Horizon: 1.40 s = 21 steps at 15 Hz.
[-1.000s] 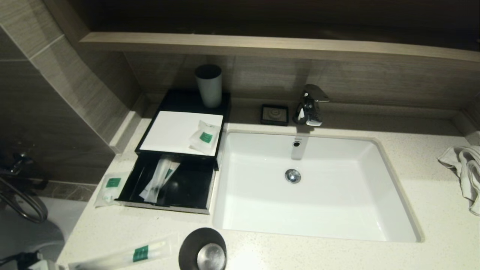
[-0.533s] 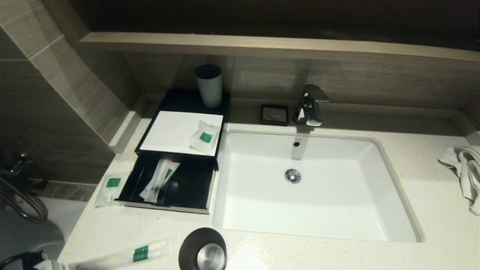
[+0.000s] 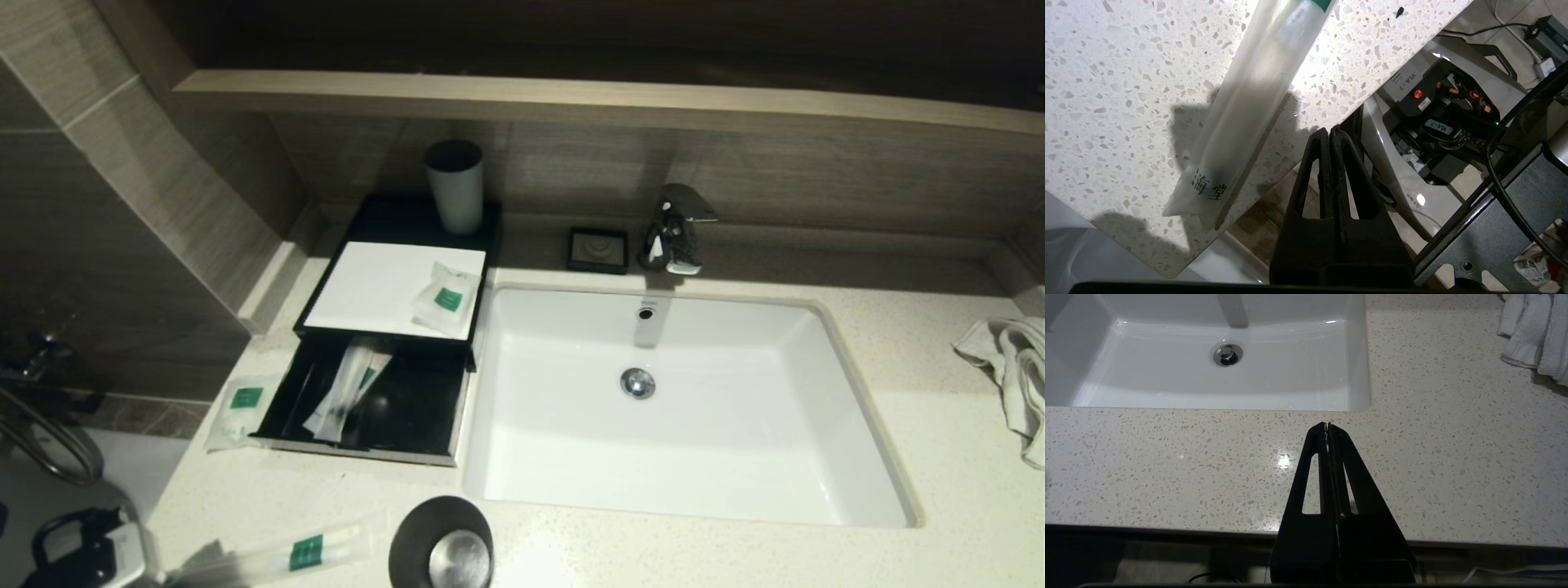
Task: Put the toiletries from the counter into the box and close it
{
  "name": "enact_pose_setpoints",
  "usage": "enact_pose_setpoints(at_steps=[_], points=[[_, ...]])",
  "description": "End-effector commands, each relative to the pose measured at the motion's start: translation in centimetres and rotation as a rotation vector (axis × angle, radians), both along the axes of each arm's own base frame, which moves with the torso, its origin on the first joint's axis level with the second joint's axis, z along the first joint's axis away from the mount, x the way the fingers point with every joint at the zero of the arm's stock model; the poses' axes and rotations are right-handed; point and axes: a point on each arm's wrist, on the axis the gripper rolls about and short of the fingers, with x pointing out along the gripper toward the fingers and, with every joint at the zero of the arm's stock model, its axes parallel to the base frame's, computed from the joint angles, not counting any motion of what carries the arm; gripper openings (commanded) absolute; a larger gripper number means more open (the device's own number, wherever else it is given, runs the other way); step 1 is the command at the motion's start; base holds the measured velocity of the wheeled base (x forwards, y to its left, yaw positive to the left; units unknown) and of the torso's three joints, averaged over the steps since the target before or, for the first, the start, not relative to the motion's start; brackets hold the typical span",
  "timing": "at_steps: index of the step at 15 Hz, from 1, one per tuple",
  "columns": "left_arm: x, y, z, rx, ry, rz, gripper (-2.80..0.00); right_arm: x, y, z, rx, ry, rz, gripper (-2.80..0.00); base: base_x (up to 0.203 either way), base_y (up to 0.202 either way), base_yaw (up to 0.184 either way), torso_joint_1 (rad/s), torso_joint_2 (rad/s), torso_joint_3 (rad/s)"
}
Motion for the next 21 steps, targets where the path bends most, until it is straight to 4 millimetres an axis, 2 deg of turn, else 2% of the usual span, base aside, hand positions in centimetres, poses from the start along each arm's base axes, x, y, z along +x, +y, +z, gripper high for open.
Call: enact_pose_setpoints(at_steps=[1,9,15,21], points=[[0.2,0.1,-0.2,-0.008,0.017,-0.004,-2.8,0.0,0.0,0.0,0.0,0.0,0.0,-2.8,0.0,0.0,0.0,0.0,0.0,0.0],[1.6,0.7,-0.3,0.022,-0.041,-0.004,-2.8,0.0,0.0,0.0,0.0,0.0,0.0,-2.8,0.0,0.0,0.0,0.0,0.0,0.0],[0.7,0.5,0.8,0.056,-0.125,0.008,-2.8,0.0,0.0,0.0,0.0,0.0,0.0,-2.8,0.0,0.0,0.0,0.0,0.0,0.0],[0.5,0.5,0.7,0.074,-0.115,0.017,-2.8,0.0,0.0,0.0,0.0,0.002,0.0,-2.8,0.0,0.0,0.0,0.0,0.0,0.0]])
